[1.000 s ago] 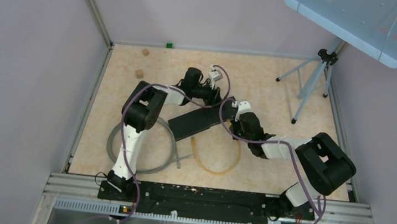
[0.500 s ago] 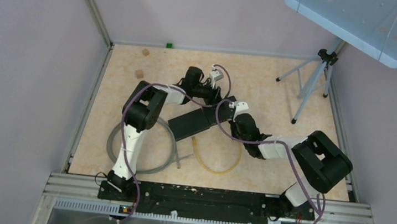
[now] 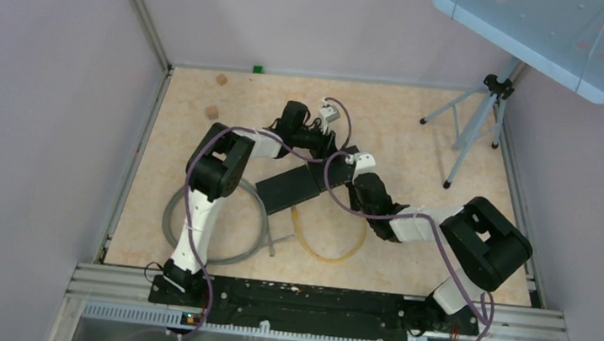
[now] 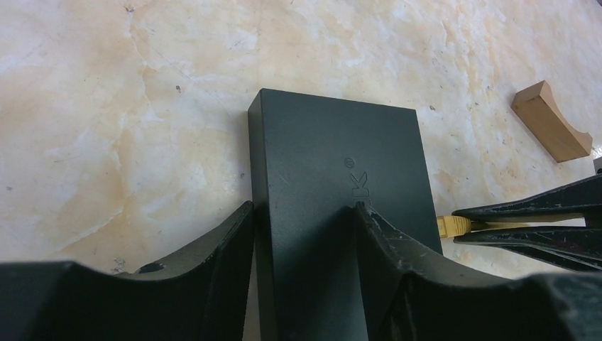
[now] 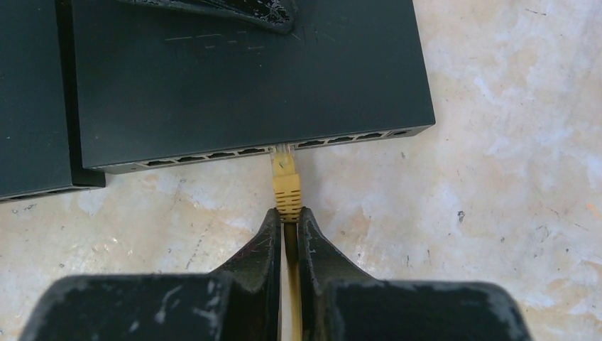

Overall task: Insert the plug into the switch port
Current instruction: Insert the connector into the switch port.

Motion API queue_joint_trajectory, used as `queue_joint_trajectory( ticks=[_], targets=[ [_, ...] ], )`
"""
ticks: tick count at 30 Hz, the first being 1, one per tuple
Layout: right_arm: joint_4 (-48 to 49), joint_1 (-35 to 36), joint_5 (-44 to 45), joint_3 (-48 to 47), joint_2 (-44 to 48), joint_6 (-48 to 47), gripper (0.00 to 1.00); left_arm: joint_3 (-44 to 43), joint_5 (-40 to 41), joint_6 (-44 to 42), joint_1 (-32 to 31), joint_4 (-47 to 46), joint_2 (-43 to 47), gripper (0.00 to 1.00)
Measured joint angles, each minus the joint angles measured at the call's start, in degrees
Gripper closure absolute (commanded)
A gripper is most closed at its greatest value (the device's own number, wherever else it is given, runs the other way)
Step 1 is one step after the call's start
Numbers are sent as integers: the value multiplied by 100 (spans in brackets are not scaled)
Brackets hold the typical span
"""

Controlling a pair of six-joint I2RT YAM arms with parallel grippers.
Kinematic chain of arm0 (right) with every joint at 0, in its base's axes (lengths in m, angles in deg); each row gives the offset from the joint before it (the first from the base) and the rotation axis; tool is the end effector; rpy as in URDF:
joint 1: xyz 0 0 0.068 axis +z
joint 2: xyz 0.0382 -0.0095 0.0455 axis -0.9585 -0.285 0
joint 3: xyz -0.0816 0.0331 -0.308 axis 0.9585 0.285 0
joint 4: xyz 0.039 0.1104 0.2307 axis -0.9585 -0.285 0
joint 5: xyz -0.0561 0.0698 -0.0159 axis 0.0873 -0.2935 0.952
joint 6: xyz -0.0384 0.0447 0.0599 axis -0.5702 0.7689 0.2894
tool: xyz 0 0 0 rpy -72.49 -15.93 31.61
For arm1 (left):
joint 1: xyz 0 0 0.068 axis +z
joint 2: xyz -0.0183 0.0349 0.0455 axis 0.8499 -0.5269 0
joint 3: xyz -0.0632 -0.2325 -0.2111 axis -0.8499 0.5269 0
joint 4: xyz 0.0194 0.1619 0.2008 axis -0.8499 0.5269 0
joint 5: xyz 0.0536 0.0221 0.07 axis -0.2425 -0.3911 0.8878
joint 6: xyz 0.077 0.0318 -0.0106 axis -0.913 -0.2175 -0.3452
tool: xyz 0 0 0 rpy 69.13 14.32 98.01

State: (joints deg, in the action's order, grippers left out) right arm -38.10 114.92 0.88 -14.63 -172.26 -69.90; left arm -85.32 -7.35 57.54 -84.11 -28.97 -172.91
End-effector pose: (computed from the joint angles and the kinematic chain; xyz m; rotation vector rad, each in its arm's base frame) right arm 0.2621 0.1983 0.1696 -0.3906 2.0845 0.1512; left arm 0.4567 -0.2833 0.1488 0.9442 1.9020 -1.1823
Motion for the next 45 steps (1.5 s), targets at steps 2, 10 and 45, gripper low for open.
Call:
queue_joint_trajectory(
  ticks=[2, 10, 45],
  targets=[
    [2, 0, -11, 0, 0, 0, 100, -2, 2, 4, 0, 2, 0, 45],
    [-11, 7, 39, -116, -184, -103, 100, -24, -4, 26, 26, 20, 0, 49],
    [-55, -393, -433, 85, 94, -1143, 100, 304, 234, 120, -155, -227, 195, 50]
  ],
)
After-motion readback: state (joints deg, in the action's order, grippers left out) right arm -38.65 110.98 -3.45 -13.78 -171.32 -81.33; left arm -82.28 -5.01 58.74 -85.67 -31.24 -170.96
